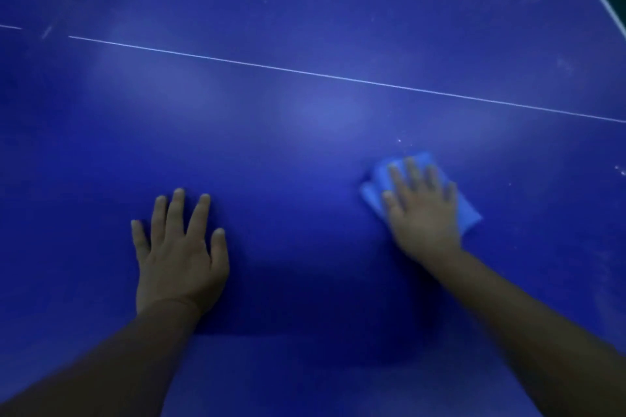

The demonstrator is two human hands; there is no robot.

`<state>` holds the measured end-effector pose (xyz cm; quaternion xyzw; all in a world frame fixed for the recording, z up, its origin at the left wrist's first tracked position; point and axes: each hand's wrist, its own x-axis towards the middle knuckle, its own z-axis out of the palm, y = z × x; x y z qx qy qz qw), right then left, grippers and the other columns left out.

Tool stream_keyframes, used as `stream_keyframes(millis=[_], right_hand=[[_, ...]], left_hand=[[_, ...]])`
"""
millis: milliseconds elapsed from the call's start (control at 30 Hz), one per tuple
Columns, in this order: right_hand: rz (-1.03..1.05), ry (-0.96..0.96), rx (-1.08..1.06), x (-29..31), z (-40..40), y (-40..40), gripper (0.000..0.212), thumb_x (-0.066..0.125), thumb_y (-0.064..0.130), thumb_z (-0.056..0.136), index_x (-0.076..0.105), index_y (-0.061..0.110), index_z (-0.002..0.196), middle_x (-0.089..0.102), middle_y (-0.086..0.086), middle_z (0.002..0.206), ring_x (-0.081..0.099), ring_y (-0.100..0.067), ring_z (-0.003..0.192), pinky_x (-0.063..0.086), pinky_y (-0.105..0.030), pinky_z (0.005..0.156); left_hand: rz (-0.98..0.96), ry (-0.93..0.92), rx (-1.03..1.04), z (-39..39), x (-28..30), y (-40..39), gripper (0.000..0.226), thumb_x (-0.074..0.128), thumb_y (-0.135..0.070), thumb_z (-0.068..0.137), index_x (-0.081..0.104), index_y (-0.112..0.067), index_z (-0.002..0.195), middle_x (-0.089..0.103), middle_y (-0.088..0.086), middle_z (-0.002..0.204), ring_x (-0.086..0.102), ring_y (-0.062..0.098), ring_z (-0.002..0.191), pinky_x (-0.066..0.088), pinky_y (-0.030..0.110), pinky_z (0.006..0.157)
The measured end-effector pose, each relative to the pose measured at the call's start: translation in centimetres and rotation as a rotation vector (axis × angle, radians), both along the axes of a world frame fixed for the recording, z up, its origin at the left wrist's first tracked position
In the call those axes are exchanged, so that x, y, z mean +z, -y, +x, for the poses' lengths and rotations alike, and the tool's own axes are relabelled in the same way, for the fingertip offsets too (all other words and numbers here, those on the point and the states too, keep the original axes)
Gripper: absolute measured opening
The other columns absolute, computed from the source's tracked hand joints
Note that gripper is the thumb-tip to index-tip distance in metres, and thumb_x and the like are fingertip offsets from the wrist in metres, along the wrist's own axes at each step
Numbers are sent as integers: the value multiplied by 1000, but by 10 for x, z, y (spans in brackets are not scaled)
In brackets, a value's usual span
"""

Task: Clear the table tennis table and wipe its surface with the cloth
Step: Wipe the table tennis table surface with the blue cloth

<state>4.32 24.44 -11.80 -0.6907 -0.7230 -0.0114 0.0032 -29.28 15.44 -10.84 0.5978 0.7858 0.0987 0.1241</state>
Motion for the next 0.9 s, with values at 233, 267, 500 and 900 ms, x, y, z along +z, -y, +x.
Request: stream_keyframes(millis=[233, 267, 500, 900], right_hand=[[79, -54, -279, -4, -33, 1, 62, 26, 50, 96, 45, 24, 149, 35, -7, 159, 31, -40, 145, 20, -67, 111], [113, -41, -147, -9, -62, 3, 58, 31, 47, 97, 48, 23, 147, 38, -9, 157, 34, -41, 143, 21, -67, 110], [23, -58, 466, -11, -110, -62, 54, 29, 47, 100, 47, 28, 147, 39, -5, 157, 34, -38, 144, 25, -65, 112], [-10, -40, 176, -8, -49, -68, 58, 26, 48, 99, 43, 25, 150, 36, -6, 159, 31, -38, 145, 21, -65, 112]], left_hand=[[-37, -6, 10, -1, 0, -3, 71, 18, -55, 90, 29, -27, 155, 13, 3, 166, -7, 17, 153, -17, 40, 119], [-37, -10, 10, -1, 0, -4, 70, 20, -54, 91, 31, -26, 154, 17, 4, 165, -3, 19, 153, -16, 40, 119], [-33, -48, -4, -4, -5, -5, 65, 29, -50, 92, 40, -22, 150, 26, 9, 161, 8, 26, 152, -11, 40, 119], [-48, -59, 4, -2, -4, -4, 67, 28, -50, 91, 39, -23, 151, 24, 9, 162, 8, 25, 152, -11, 40, 119]])
